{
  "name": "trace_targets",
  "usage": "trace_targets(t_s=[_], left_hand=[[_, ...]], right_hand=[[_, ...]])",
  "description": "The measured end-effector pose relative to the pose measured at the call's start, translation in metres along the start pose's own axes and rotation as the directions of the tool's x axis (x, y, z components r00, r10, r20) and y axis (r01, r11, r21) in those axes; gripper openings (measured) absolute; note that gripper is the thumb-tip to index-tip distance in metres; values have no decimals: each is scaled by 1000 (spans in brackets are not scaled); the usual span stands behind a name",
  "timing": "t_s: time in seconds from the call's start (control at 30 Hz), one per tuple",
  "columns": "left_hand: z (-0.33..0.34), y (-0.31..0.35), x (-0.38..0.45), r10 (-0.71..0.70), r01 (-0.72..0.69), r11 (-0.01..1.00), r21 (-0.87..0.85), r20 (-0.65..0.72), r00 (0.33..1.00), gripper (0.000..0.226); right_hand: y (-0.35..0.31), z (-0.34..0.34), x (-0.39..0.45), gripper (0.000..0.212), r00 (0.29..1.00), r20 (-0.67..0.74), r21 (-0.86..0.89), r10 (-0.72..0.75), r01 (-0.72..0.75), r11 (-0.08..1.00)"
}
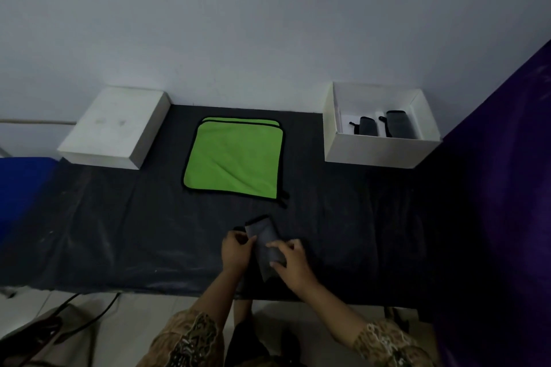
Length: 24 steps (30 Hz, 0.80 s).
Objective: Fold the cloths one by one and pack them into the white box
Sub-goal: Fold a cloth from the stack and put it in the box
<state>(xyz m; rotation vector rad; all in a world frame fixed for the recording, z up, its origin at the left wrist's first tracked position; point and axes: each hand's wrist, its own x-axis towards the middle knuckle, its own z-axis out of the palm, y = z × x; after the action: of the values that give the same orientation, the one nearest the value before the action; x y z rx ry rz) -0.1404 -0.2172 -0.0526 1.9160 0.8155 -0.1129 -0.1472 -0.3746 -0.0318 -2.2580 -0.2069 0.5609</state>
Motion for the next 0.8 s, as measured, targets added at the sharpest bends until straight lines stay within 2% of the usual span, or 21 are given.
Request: trace_targets(t_s=[0.07,0.13,0.23,0.3,0.37,0.43,0.5,0.57,0.67,0.8], left_hand=[[-1,2,-1,18,-18,1000,7,10,1000,21],[-2,2,2,36,-37,999,7,59,998,19],[-1,1,11,82,-82,997,-2,174,981,27],[1,10,21,112,-106,994,-42,207,972,28],[8,28,35,126,-100,988,-116,238,963,27],[13,56,51,123,-59,978,-201,324,938,22],[17,93,62,144,-36,974,-225,485,863,20],[24,125,77,139,-15,979,-204,613,778,33],[33,177,91,219,-91,969,-231,625,749,39],[54,242,103,346,-246,937,-248,563,750,46]], right_hand=[[-4,-3,5,55,994,-3,167,106,-104,980],[-8,-10,12,67,970,102,287,220,-241,927],[-6,-20,23,79,925,285,212,253,-318,924],[-8,-30,29,80,917,312,328,251,-351,877],[-11,-43,37,75,930,283,475,234,-348,809],[-14,-59,49,75,940,250,607,231,-338,720],[-19,-79,63,78,946,210,703,248,-323,634],[-27,-102,75,76,955,161,755,247,-281,593],[-41,-143,89,67,972,79,815,223,-192,547],[-53,-201,111,36,979,6,927,205,-82,365]])
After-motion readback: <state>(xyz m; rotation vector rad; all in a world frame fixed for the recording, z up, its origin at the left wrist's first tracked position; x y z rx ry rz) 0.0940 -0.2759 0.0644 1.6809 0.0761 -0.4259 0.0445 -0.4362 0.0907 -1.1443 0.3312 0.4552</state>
